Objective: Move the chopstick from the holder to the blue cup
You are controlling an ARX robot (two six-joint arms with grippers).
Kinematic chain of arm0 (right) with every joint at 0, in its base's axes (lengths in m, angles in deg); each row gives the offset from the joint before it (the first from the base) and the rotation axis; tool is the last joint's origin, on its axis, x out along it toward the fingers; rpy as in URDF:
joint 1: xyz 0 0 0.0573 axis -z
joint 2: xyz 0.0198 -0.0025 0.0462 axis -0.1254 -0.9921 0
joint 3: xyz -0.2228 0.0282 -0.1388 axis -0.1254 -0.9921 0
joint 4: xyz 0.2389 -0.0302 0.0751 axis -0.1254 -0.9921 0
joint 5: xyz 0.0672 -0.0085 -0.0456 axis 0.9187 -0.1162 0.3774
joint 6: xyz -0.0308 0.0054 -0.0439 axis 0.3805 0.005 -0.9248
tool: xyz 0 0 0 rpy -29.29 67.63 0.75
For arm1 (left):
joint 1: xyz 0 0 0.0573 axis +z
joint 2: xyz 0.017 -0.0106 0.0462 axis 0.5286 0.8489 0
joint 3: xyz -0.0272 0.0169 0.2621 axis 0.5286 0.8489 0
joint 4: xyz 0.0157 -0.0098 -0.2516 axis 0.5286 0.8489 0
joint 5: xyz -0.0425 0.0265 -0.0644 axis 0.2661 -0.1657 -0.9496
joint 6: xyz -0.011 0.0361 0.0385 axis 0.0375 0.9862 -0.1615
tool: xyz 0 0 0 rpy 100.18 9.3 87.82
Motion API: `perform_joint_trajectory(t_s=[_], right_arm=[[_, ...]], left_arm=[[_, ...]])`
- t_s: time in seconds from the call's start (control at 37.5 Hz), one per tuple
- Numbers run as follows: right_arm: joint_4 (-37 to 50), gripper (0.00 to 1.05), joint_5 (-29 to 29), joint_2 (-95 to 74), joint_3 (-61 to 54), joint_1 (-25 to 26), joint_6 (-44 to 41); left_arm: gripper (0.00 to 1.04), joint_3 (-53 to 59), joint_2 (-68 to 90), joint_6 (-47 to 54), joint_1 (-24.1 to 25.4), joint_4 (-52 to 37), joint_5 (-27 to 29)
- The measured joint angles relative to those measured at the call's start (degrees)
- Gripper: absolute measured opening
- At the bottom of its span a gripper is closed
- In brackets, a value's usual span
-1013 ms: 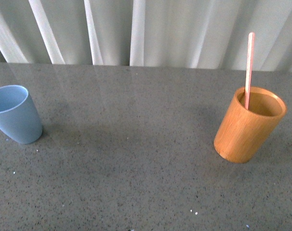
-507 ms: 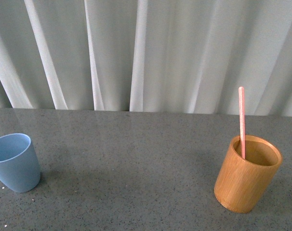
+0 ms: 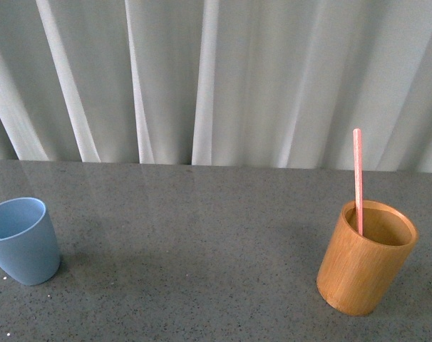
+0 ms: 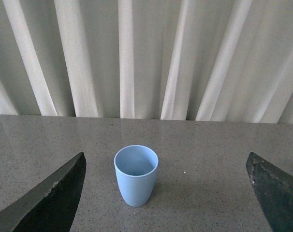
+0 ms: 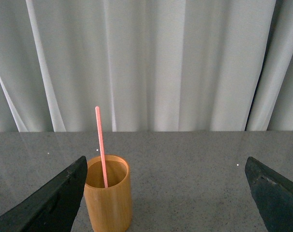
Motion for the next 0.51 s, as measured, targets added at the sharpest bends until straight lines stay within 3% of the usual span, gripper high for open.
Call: perform_joint_trajectory(t_s=[0.29, 0.37, 0.43, 0.51], right_arm=[[0.0, 0.95, 0.0, 0.0, 0.0, 0.0, 0.0], [0.0, 0.95, -0.1, 0.0, 0.0, 0.0, 0.0], [0.0, 0.95, 0.0, 0.0, 0.0, 0.0, 0.0], [0.0, 0.95, 0.0, 0.0, 0.0, 0.0, 0.0]], left_arm=[[0.98, -0.1, 0.3, -0.4, -0.2, 0.3, 0.9], [0.98, -6.5, 10.7, -10.1, -4.5, 16.2, 19.2], [0.98, -7.9, 14.8, -13.2, -4.5, 19.7, 22.5], [0.98, -9.1, 20.4, -14.6, -2.8, 19.7, 22.4]])
